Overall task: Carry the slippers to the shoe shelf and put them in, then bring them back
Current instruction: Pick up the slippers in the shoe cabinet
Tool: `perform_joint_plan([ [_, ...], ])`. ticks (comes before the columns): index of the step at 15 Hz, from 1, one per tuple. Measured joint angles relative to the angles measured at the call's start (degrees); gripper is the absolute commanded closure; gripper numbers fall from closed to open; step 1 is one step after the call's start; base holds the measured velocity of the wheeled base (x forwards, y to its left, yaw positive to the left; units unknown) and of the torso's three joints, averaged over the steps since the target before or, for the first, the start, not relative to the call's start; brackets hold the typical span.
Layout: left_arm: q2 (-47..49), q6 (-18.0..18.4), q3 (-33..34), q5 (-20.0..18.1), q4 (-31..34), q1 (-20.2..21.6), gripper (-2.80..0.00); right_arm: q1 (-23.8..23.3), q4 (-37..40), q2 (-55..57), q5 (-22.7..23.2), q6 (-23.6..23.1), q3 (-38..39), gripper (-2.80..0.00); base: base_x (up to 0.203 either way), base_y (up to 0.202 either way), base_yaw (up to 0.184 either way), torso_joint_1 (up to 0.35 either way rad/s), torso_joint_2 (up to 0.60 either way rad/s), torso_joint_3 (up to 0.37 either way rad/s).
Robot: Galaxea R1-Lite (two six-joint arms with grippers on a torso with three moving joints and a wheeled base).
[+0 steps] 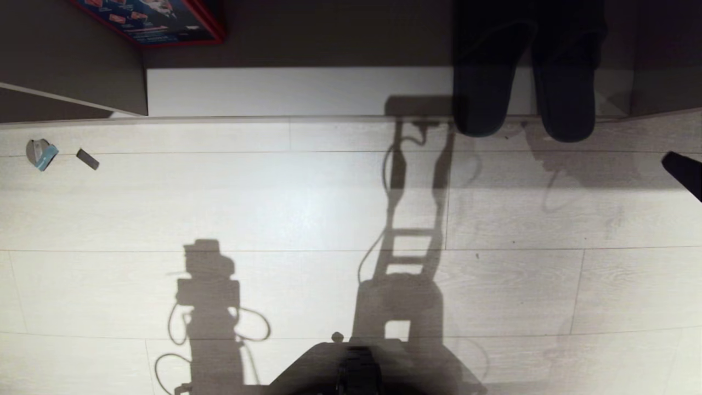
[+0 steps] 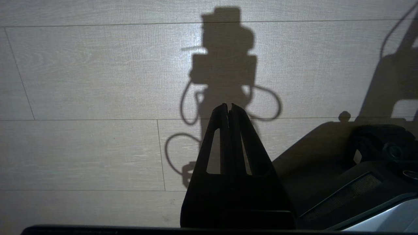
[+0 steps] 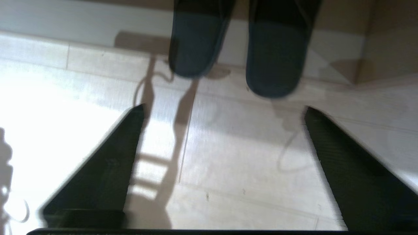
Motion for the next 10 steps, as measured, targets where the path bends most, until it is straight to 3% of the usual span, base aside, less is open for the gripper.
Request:
perform_joint_plan([
  [5, 0.0, 0.0, 0.0, 0.0, 0.02, 0.0, 0.0, -0.74, 12.81, -15.39, -1.99, 0.12, 3.45, 0.0, 0.0, 0.0, 0.0, 0.0, 0.0, 0.0],
  [10, 0.0, 0.11, 0.0, 0.0, 0.0, 0.0, 0.0, -8.1, 16.97, -27.86, -1.74, 1.14, 9.49, 0.0, 0.0, 0.0, 0.0, 0.0, 0.0, 0.0],
])
